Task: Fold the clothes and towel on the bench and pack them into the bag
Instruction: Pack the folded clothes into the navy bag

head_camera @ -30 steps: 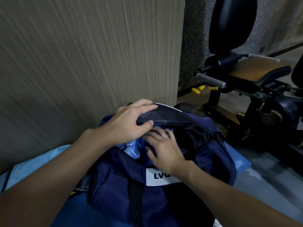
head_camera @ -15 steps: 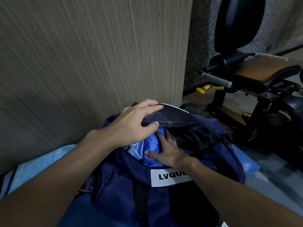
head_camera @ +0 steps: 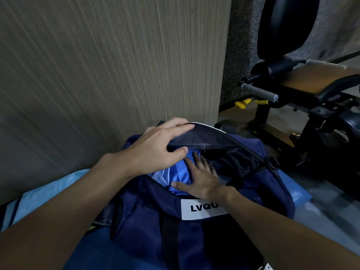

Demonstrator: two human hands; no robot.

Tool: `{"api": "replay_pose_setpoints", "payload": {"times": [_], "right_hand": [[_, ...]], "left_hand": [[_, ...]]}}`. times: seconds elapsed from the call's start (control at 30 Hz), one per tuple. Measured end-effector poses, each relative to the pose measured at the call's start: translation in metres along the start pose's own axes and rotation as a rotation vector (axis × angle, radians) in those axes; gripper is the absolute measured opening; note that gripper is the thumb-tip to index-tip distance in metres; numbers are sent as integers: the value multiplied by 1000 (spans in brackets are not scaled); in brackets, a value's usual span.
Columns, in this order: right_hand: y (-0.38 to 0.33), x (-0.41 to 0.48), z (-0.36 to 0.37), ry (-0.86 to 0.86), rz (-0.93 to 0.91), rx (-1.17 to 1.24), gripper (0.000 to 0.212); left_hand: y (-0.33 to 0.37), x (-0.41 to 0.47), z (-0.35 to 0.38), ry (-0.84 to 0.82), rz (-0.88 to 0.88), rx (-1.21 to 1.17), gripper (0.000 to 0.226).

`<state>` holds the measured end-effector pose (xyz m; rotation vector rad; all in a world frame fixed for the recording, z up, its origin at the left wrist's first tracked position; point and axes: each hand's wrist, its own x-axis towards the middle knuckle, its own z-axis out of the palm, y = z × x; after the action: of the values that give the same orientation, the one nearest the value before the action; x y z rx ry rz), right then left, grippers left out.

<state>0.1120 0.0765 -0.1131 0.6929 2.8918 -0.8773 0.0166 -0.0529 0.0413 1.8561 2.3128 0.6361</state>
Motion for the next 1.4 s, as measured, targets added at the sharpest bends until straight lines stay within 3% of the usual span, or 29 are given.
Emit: {"api": "replay_pose_setpoints", "payload": {"times": [0.47,0.57,0.67,0.8,0.93,1.13,1.27,1.4], "right_hand": [[0,-28,-24,24,-7,-60,99],[-9,-51,-35,127,-49,-144,81],[-25,-75,-40,251,-161,-217,45],[-56,-95,-33,274,-403,-67,22],[-103,-101,-17,251,-536,-7,24],[-181,-86,16,244,-717,-9,20],[-224,-60,35,221,-627,132,18],[-251,-15,45,227,-404,163,30]], "left_hand": [[4,-1,-3,-1,-7,42,70],[10,-3,-2,-23,-57,77,62],[17,-11,-1,-26,-73,106,56],[17,-39,1,-10,-94,100,60],[-7,-87,-4,151,-147,-8,55],[-69,-187,-2,555,-389,-247,37],[-110,-239,5,680,-535,-109,40],[-136,-272,13,616,-626,131,49]]}}
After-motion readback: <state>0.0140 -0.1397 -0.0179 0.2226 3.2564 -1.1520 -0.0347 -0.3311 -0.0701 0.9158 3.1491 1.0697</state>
